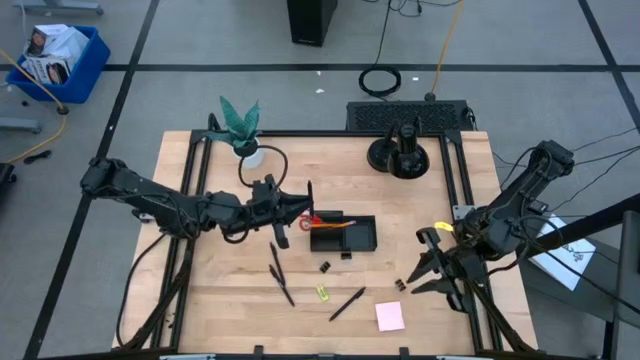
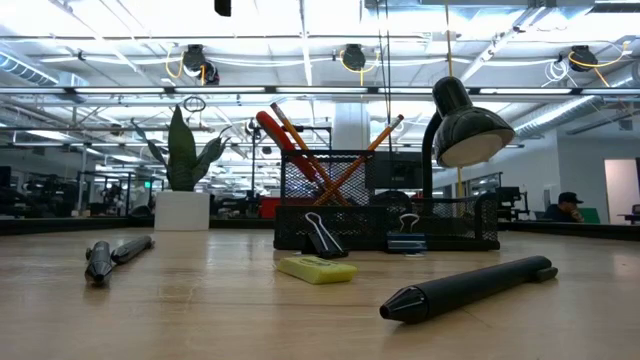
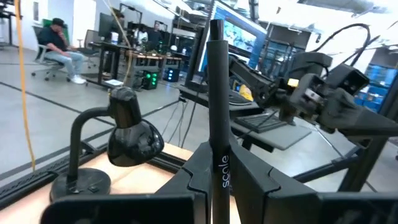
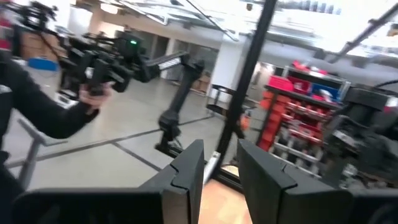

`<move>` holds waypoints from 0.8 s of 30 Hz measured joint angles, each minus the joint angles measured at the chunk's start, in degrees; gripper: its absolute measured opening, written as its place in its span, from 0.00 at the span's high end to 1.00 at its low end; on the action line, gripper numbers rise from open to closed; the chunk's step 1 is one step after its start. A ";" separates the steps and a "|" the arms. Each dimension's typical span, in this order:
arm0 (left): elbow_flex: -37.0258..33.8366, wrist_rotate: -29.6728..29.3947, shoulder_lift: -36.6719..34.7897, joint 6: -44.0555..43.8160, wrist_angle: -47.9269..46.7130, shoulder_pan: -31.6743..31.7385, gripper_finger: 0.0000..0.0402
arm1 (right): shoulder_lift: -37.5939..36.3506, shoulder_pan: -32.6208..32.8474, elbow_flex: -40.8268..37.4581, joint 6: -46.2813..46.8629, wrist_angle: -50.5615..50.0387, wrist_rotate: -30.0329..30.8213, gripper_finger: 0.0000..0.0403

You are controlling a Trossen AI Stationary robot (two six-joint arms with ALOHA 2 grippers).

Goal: Pick and place office supplies into organizer
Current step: Put the top left black pen into the black desk organizer

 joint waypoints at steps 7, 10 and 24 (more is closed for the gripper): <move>0.02 0.33 -0.01 3.18 -0.07 0.02 0.89 | 0.00 0.00 0.00 -0.22 0.00 3.34 0.78; 0.02 0.48 -0.03 5.29 -0.07 0.35 0.89 | 0.00 0.00 0.00 -0.94 -0.04 3.40 0.78; 0.02 1.26 -0.05 10.07 -1.47 1.53 0.89 | 0.00 0.00 0.00 -4.68 -0.67 3.49 0.78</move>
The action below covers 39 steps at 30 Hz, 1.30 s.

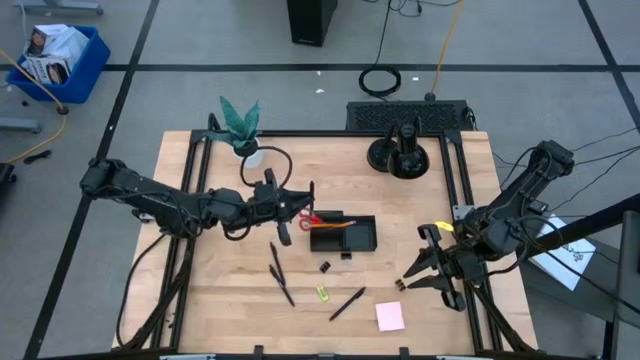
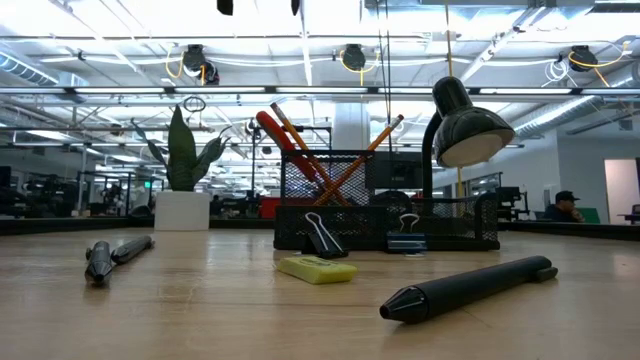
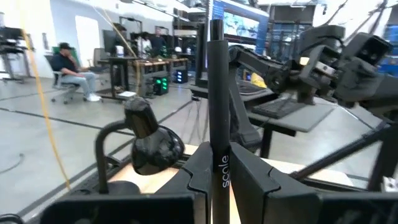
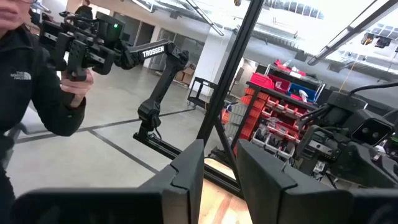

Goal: Pick and place office supplies into organizer
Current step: Put the top left black pen into the black desk organizer

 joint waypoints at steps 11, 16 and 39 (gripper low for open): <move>0.00 7.99 0.00 0.74 -0.44 -0.09 0.89 | 0.00 0.00 0.00 5.02 0.07 -0.16 0.78; 0.00 8.06 0.00 -0.51 0.44 -0.09 0.89 | 0.00 0.00 0.00 5.18 0.01 -0.22 0.78; 0.04 5.38 12.58 -1.49 4.38 2.19 0.89 | -0.02 0.00 0.02 6.38 -6.18 -0.16 0.78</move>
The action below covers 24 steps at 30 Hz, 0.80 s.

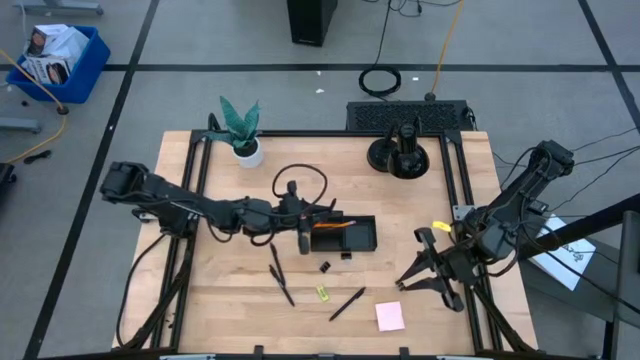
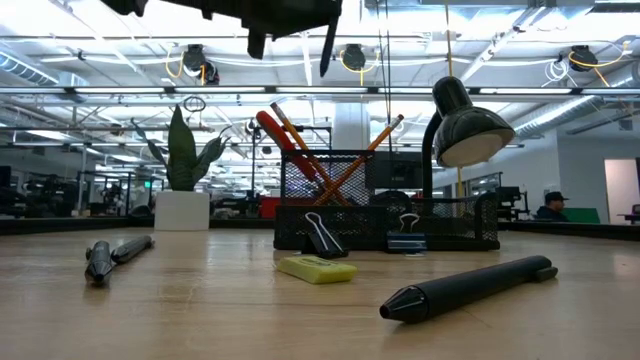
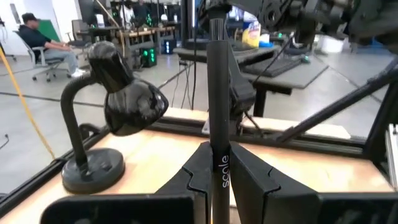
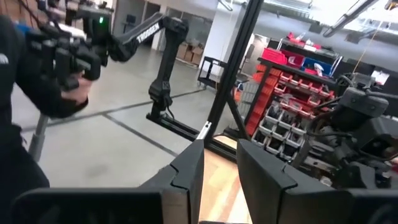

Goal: Pick and place office supplies into organizer
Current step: Put the top left black pen into the black desk organizer

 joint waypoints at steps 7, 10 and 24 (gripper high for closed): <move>0.00 0.02 1.40 -0.27 2.13 -0.24 0.89 | 0.00 0.00 0.00 2.78 0.30 -0.06 0.78; 0.00 0.02 1.40 -0.29 3.23 -0.52 0.89 | 0.00 0.00 0.00 3.21 0.41 -0.06 0.78; 0.00 -1.52 1.40 -1.60 3.02 -1.58 0.89 | 0.00 0.00 0.00 2.33 0.37 -0.09 0.78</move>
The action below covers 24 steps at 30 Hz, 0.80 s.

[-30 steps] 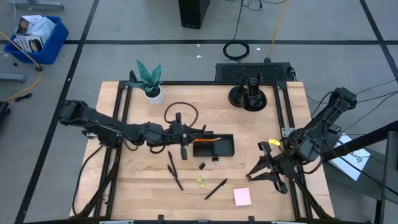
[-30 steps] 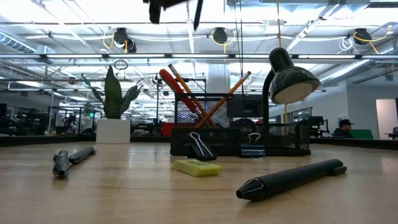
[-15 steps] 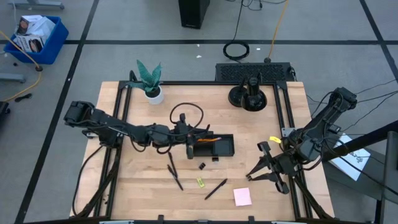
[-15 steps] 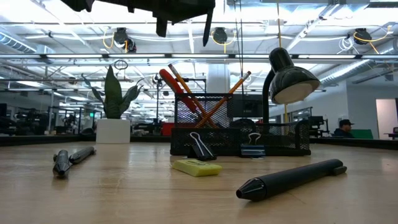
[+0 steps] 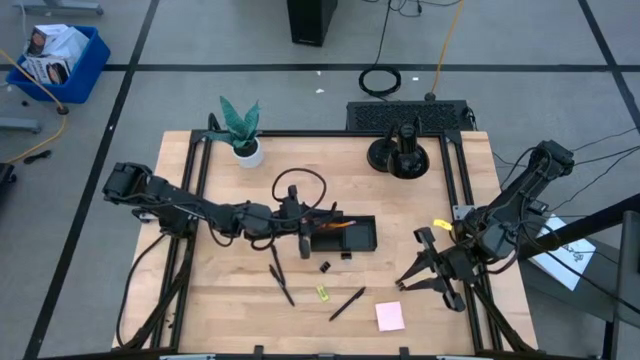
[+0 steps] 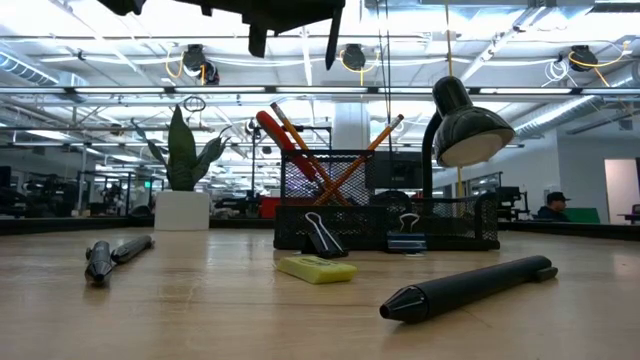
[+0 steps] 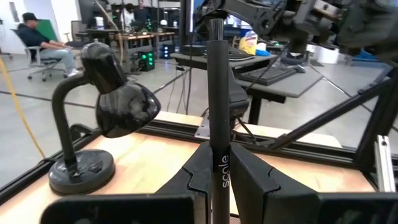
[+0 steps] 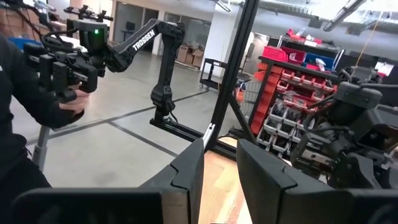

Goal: Pick and place office supplies into organizer
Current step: Put the top left black pen into the black desk organizer

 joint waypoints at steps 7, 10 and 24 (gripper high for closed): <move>0.00 -0.87 0.00 -0.02 0.00 -0.04 0.89 | 0.00 0.00 0.00 -1.84 -0.07 0.00 0.78; 0.00 -1.60 1.28 -0.16 1.53 0.11 0.89 | 0.00 0.01 0.00 -2.15 -0.16 -0.02 0.78; -0.04 -3.44 9.16 1.16 9.72 0.89 0.89 | 0.00 0.00 -0.02 -1.34 -0.66 -0.04 0.78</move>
